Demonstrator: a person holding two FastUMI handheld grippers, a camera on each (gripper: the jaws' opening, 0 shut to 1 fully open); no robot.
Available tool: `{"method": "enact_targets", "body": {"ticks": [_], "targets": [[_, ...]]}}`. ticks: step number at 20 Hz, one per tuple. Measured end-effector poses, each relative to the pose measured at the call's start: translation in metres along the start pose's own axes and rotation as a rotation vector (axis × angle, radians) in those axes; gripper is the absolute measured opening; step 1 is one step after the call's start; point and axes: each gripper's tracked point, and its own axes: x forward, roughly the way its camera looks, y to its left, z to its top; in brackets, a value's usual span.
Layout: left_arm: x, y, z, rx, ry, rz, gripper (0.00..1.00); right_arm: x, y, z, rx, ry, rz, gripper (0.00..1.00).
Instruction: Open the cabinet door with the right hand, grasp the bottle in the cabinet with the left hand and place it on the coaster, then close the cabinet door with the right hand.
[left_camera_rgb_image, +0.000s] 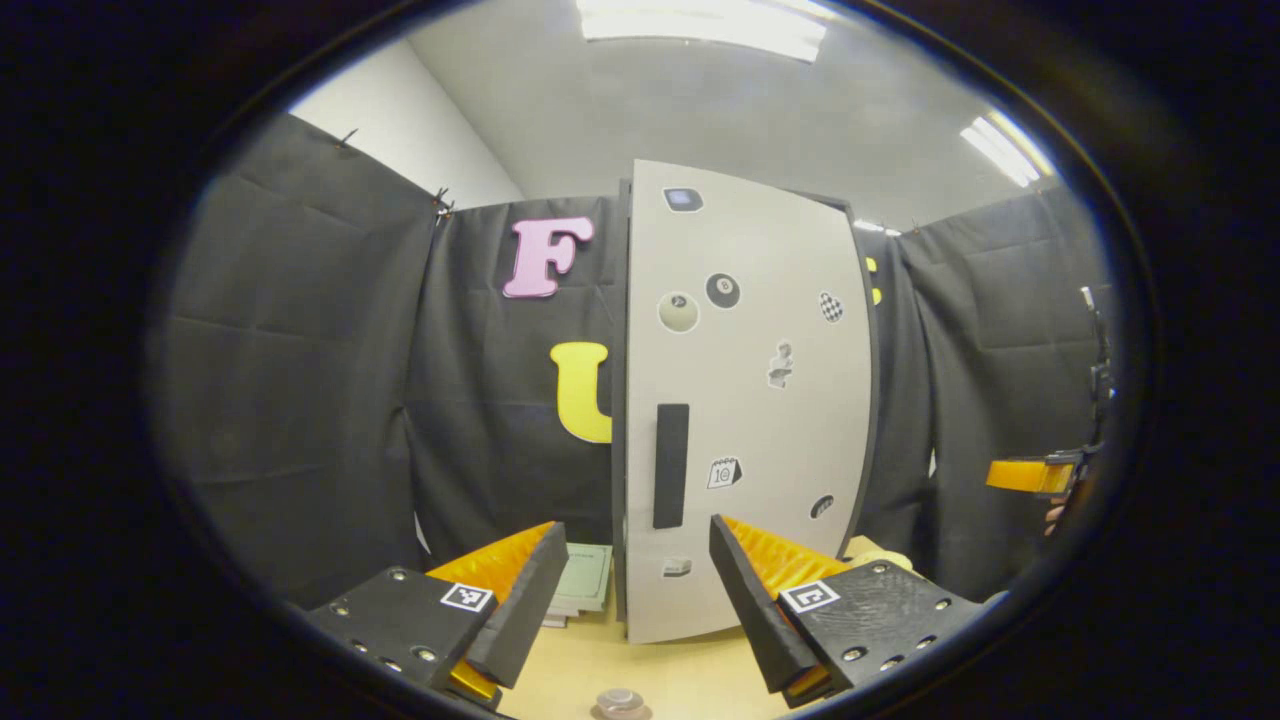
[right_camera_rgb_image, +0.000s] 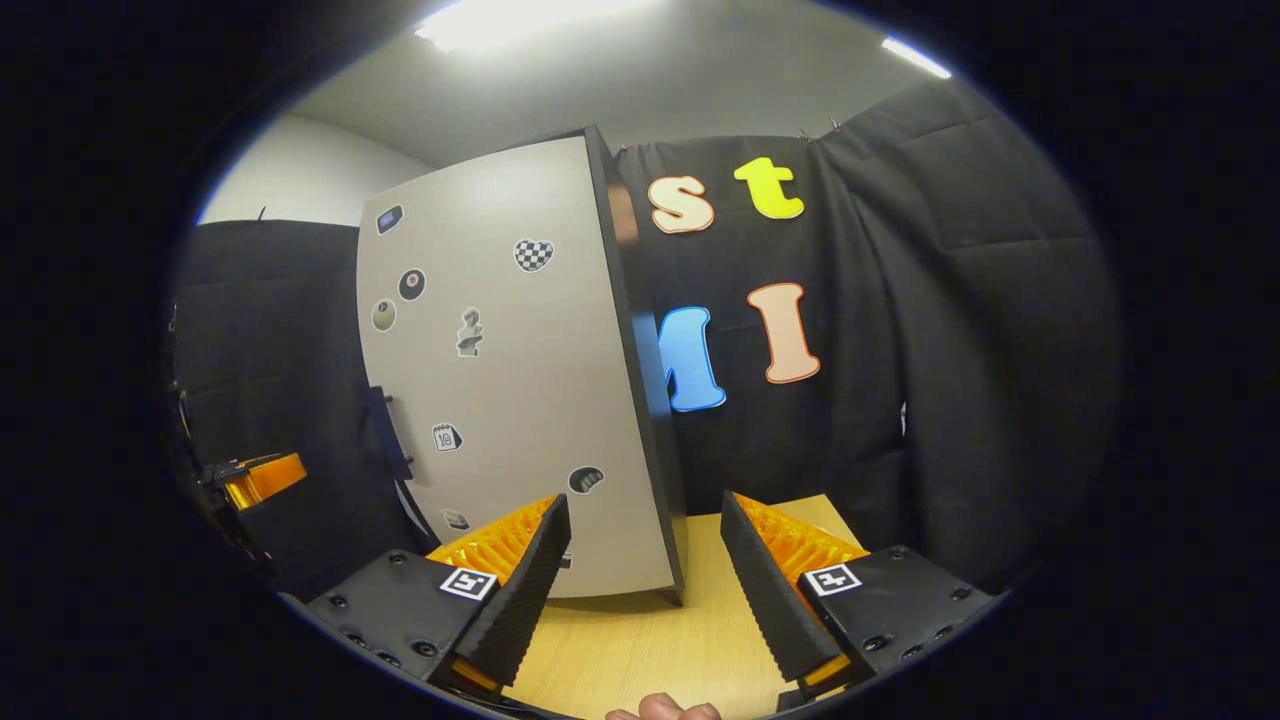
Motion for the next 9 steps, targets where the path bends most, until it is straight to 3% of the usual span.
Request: {"method": "enact_targets", "body": {"ticks": [9], "targets": [[0.019, -0.003, -0.024, -0.028, -0.013, -0.099, 0.87, 0.01, 0.014, -0.006, -0.041, 0.016, -0.071, 0.96]]}}
